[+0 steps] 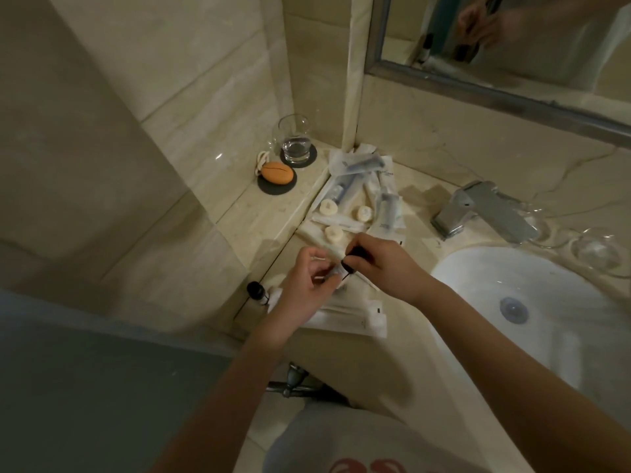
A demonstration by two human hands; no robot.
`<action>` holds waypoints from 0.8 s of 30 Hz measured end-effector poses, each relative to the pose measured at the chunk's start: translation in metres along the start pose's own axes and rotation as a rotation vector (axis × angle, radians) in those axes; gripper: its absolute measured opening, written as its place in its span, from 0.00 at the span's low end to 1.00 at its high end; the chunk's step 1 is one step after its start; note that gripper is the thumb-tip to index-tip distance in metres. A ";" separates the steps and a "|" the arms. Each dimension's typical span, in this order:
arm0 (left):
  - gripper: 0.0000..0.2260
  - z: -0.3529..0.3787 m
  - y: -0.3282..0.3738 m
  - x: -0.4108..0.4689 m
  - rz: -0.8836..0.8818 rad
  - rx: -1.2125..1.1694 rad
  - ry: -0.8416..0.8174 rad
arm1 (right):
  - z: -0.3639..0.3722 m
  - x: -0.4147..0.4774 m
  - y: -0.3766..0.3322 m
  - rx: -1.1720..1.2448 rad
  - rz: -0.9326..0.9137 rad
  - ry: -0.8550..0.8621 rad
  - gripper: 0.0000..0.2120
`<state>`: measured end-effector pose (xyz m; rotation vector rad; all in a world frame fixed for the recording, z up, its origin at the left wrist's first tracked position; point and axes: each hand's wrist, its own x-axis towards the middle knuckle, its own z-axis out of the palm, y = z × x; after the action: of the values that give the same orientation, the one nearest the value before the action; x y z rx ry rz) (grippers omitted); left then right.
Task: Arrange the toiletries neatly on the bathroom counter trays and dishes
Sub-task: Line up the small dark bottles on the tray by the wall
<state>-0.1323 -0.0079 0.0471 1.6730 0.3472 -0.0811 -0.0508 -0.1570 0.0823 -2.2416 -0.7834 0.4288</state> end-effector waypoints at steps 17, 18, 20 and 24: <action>0.09 -0.077 -0.028 -0.017 -0.090 1.209 0.161 | 0.033 -0.001 -0.013 -0.067 0.093 0.135 0.11; 0.08 -0.077 -0.029 -0.017 -0.068 1.205 0.148 | 0.033 -0.002 -0.013 -0.059 0.095 0.145 0.11; 0.09 -0.077 -0.028 -0.017 -0.021 1.183 0.105 | 0.034 -0.003 -0.014 -0.047 0.099 0.162 0.11; 0.18 -0.081 -0.022 -0.016 -0.009 1.184 -0.011 | 0.035 -0.004 -0.016 -0.031 0.099 0.169 0.10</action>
<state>-0.1653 0.0707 0.0415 2.8362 0.3107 -0.3531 -0.0781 -0.1327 0.0701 -2.3172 -0.5973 0.2706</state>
